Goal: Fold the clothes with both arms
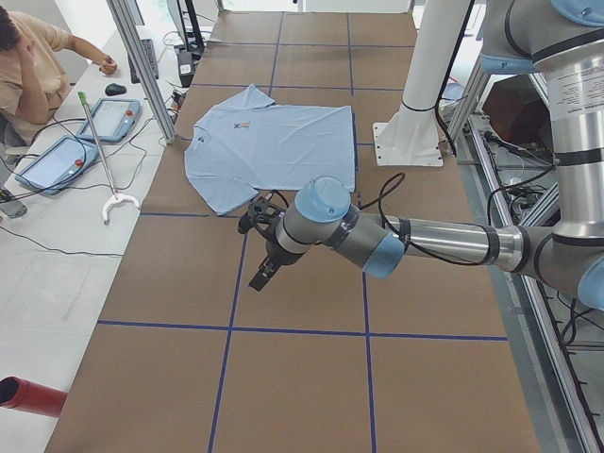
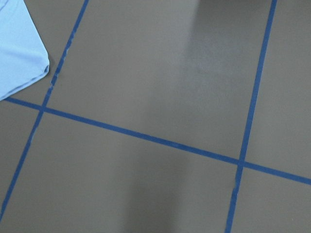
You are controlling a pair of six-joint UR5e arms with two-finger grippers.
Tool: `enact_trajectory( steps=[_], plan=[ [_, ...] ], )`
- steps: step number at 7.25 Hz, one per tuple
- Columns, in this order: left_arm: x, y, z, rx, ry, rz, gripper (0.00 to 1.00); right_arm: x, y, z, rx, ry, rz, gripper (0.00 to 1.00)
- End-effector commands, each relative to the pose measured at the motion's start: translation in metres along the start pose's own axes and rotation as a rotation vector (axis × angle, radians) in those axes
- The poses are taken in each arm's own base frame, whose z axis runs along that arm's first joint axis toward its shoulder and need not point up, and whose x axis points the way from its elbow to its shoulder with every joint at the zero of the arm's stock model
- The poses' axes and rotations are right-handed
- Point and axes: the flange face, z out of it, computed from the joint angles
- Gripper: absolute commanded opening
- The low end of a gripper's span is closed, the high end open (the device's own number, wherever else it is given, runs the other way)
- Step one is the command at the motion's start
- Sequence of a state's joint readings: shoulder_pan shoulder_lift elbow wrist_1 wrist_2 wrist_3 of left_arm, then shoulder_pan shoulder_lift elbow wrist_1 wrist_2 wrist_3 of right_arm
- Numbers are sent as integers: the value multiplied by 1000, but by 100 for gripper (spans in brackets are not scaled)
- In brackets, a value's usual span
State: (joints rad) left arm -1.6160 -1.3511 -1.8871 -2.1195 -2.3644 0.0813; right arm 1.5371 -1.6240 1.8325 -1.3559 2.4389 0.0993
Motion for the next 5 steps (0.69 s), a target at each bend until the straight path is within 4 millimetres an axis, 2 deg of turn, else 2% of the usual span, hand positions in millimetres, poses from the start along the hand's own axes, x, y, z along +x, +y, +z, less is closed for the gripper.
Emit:
enact_trajectory(
  steps=[1,2,3,4,5],
  plan=[
    [3,-11,-3,53,0,54,100,-29,-44,0,30,-28,99,100],
    [3,-12,-3,54,0,56,100,-51,-74,13,41,-51,138,100],
    [5,-14,-5,58,0,60,100,-77,-93,39,62,-72,158,100],
    [5,-14,-7,61,-1,61,100,-114,-107,81,105,-73,208,99],
    [6,-14,-6,60,1,64,100,-164,-112,136,160,-49,236,98]
  ],
)
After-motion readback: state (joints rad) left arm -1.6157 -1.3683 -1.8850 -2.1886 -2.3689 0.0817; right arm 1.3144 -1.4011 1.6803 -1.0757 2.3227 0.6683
